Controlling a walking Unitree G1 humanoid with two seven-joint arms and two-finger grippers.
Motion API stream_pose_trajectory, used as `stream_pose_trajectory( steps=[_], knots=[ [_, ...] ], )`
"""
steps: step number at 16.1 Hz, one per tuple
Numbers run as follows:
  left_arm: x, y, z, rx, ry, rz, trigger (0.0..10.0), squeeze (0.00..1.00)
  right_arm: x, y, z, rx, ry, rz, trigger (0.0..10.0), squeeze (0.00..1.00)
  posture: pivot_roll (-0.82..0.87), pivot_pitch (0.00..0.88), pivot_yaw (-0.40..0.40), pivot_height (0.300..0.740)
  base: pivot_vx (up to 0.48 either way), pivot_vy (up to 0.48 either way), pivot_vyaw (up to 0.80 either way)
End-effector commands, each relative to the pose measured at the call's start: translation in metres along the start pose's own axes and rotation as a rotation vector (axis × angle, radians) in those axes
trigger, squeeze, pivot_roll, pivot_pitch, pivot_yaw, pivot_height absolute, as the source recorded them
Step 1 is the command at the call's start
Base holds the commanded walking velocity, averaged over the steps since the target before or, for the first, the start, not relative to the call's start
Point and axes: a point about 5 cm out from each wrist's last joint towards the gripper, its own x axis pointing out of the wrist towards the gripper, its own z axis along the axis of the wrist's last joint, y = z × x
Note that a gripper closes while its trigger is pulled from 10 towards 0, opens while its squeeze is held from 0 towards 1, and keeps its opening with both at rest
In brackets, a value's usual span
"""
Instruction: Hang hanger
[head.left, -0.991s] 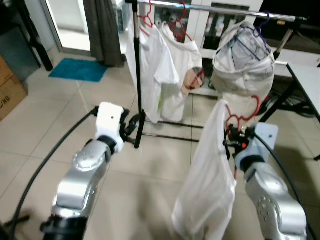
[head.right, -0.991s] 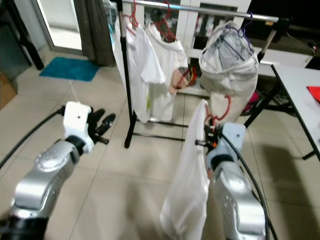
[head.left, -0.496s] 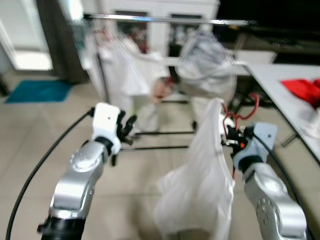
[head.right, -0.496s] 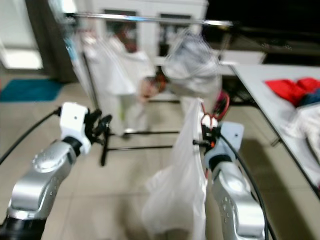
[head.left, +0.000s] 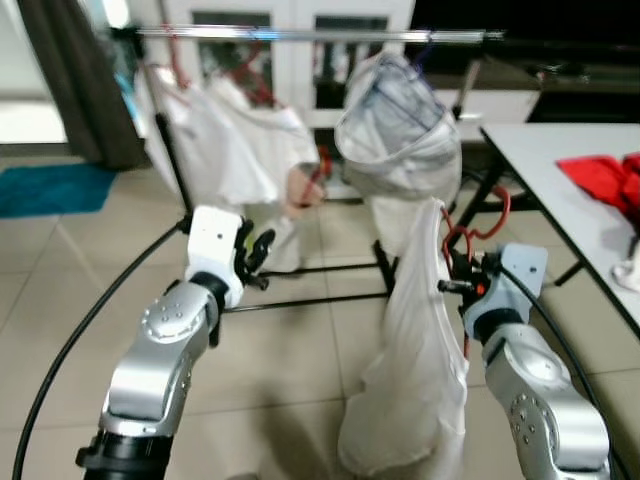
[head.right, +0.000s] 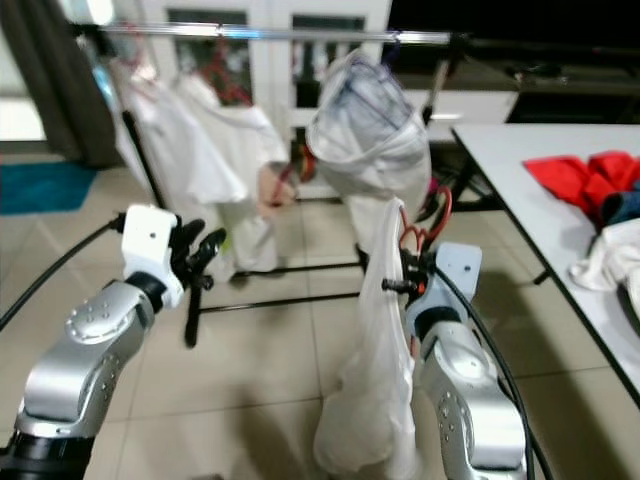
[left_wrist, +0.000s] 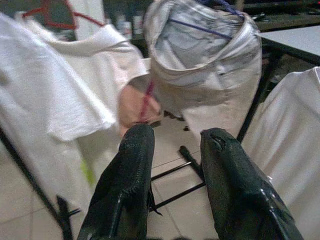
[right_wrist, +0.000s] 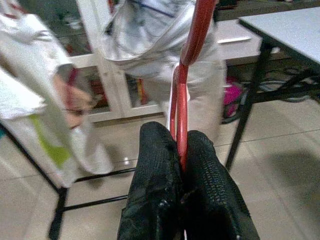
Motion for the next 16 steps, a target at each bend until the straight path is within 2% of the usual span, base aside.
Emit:
stream_pose_trajectory(
  steps=[1, 3, 16],
  knots=[
    [0.0015, -0.0066, 0.0026, 0.001, -0.011, -0.024, 10.0, 0.00, -0.0009, -0.0055, 0.0042, -0.018, -0.023, -0.019, 10.0, 0.00, -0.01, 0.037, -0.044, 0.740, 0.341, 0.000, 0.00],
    [0.0020, -0.0066, 0.0031, 0.001, -0.013, -0.027, 10.0, 0.00, -0.0008, -0.0056, 0.0039, 0.006, -0.020, -0.019, 10.0, 0.00, -0.01, 0.033, -0.042, 0.740, 0.345, 0.000, 0.00],
    [0.0019, -0.0076, 0.0031, 0.002, -0.015, -0.033, 10.0, 0.00, -0.0010, -0.0074, 0.0035, -0.033, -0.022, -0.021, 10.0, 0.00, -0.01, 0.028, -0.042, 0.740, 0.348, 0.000, 0.00]
  ],
)
